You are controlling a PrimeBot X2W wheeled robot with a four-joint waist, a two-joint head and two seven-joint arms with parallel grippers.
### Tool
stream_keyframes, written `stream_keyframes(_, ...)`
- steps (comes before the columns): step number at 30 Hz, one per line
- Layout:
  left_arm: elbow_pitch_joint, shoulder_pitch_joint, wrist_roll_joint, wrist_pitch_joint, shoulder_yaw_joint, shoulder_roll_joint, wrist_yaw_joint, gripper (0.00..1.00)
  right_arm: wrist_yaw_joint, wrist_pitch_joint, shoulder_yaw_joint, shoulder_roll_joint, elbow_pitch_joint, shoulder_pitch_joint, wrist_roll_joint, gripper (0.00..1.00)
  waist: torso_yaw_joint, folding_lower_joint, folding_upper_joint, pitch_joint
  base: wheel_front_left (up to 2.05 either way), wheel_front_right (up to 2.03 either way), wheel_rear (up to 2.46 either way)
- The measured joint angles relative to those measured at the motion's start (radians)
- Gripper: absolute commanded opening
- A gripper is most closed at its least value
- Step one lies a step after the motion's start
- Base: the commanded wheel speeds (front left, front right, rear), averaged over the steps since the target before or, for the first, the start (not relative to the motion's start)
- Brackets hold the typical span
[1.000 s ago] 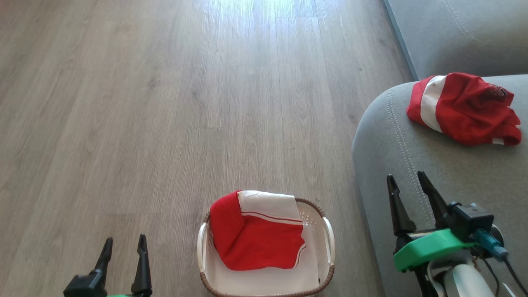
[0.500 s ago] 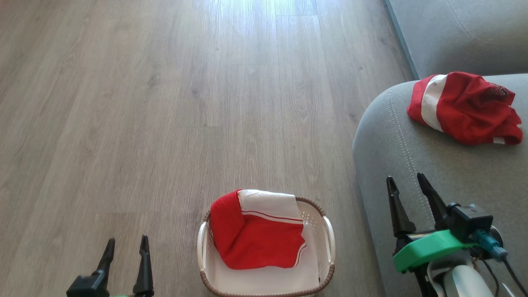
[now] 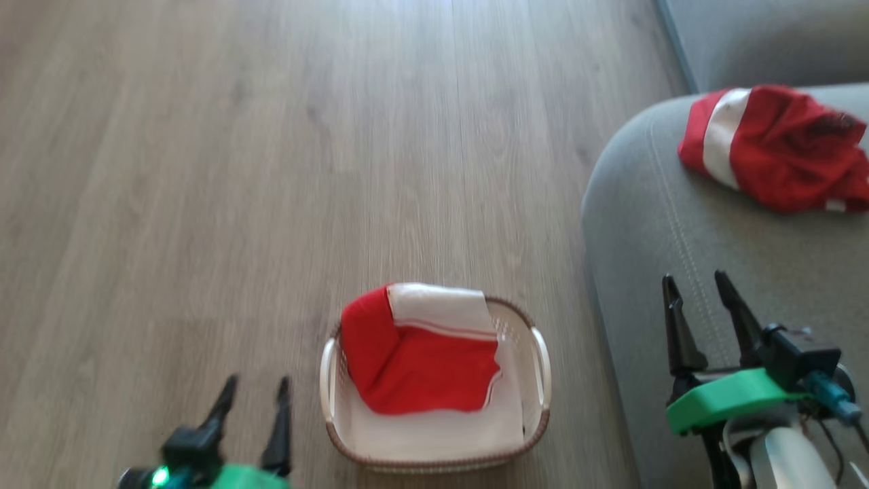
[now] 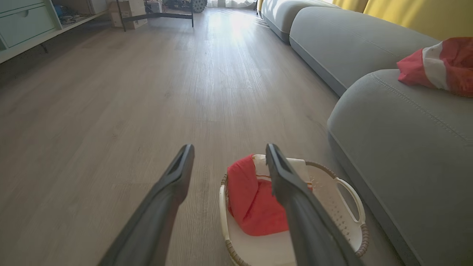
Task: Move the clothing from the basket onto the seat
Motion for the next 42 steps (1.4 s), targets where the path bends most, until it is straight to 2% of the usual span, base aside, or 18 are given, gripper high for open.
stream_keyframes(5, 0.085, -0.130, 0.026, 0.014, -0.066, -0.060, -0.045, 1.00, 0.000, 0.000, -0.020, 0.000, -0.044, -0.039, -0.026, 1.00, -0.012, 0.0000, 0.0000, 0.080, 0.00, 0.00, 0.00)
stream_keyframes(6, 0.133, -0.189, 0.035, 0.014, -0.090, -0.089, -0.066, 1.00, 0.000, 0.000, -0.024, 0.000, -0.063, -0.067, -0.039, 1.00, -0.018, 0.0000, 0.0000, 0.118, 0.00, 0.00, 0.00)
stream_keyframes(11, 0.294, -0.341, 0.066, 0.030, -0.142, -0.151, -0.119, 1.00, 0.000, 0.000, -0.022, 0.000, -0.119, -0.148, -0.059, 1.00, -0.038, 0.0000, 0.0000, 0.228, 0.00, 0.00, 0.00)
stream_keyframes(18, 0.544, -0.550, 0.084, 0.021, -0.163, -0.220, -0.169, 1.00, 0.000, 0.000, -0.006, 0.000, -0.202, -0.299, -0.062, 1.00, -0.078, 0.0001, 0.0000, 0.405, 0.00, 0.00, 0.00)
stream_keyframes(29, 0.841, -0.787, 0.098, 0.007, -0.205, -0.262, -0.188, 1.00, 0.000, -0.003, 0.037, -0.001, -0.329, -0.405, -0.061, 1.00, -0.135, 0.0001, -0.0001, 0.662, 0.00, 0.00, 0.00)
stream_keyframes(36, 0.941, -0.900, 0.105, 0.007, -0.224, -0.266, -0.182, 1.00, 0.000, -0.003, 0.046, -0.001, -0.378, -0.456, -0.061, 1.00, -0.166, 0.0002, -0.0001, 0.776, 0.00, 0.00, 0.00)
stream_keyframes(42, 0.995, -0.949, 0.094, 0.013, -0.219, -0.267, -0.174, 1.00, 0.000, -0.003, 0.061, -0.001, -0.407, -0.477, -0.061, 1.00, -0.184, 0.0002, -0.0001, 0.830, 0.00, 0.00, 0.00)
